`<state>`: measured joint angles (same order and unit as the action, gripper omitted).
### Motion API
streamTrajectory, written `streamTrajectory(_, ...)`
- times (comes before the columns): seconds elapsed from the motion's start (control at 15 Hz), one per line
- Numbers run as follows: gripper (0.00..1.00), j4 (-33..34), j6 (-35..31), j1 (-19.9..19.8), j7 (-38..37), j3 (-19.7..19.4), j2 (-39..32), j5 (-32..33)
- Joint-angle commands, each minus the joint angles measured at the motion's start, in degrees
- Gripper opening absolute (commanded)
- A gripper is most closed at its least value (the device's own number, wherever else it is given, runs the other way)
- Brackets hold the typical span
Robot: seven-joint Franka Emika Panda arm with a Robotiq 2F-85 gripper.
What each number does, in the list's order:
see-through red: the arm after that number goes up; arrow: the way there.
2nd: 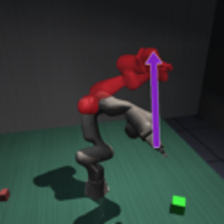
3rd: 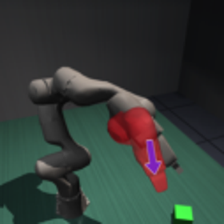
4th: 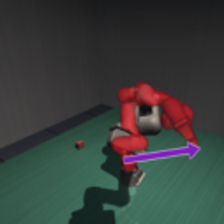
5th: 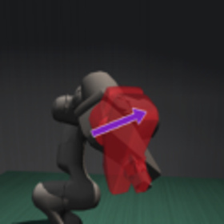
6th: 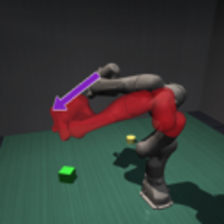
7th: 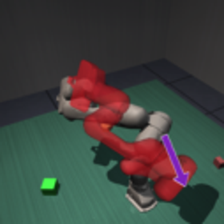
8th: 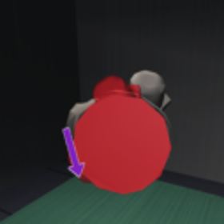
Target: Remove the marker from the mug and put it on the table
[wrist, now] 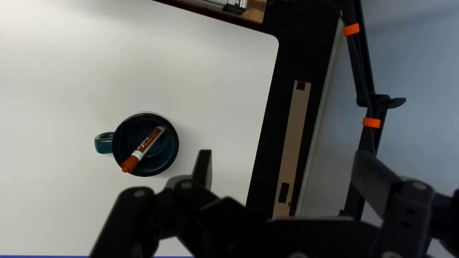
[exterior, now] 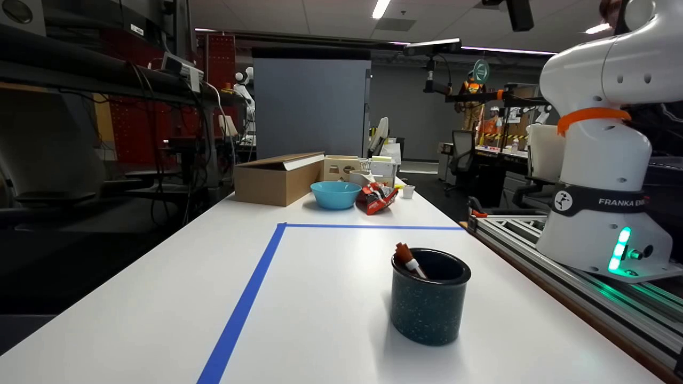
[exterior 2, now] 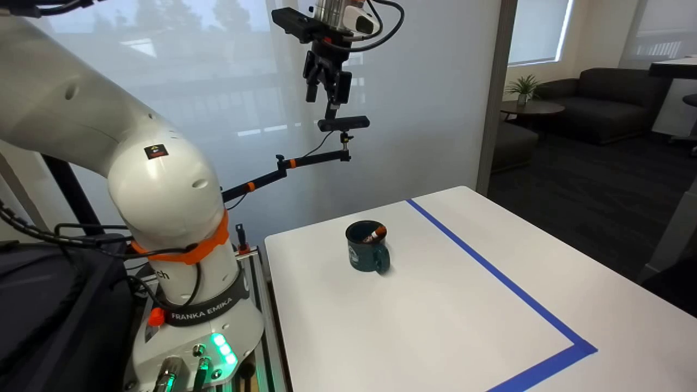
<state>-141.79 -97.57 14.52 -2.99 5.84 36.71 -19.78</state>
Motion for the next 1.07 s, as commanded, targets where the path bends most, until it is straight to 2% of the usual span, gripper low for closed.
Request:
streamTrajectory(0.0,1.0,0.1,0.4,-1.5,0.7,1.2,0.1,-0.6)
streamTrajectory(0.2,1.0,0.0,-0.2,-1.7,0.8,1.2,-0.5,-0.5)
streamTrajectory(0.53,1.0,-1.2,-5.3,-4.7,-3.0,3.2,-4.2,0.9)
streamTrajectory(1.0,1.0,-1.0,-16.4,-7.1,-25.9,9.9,-11.7,0.6)
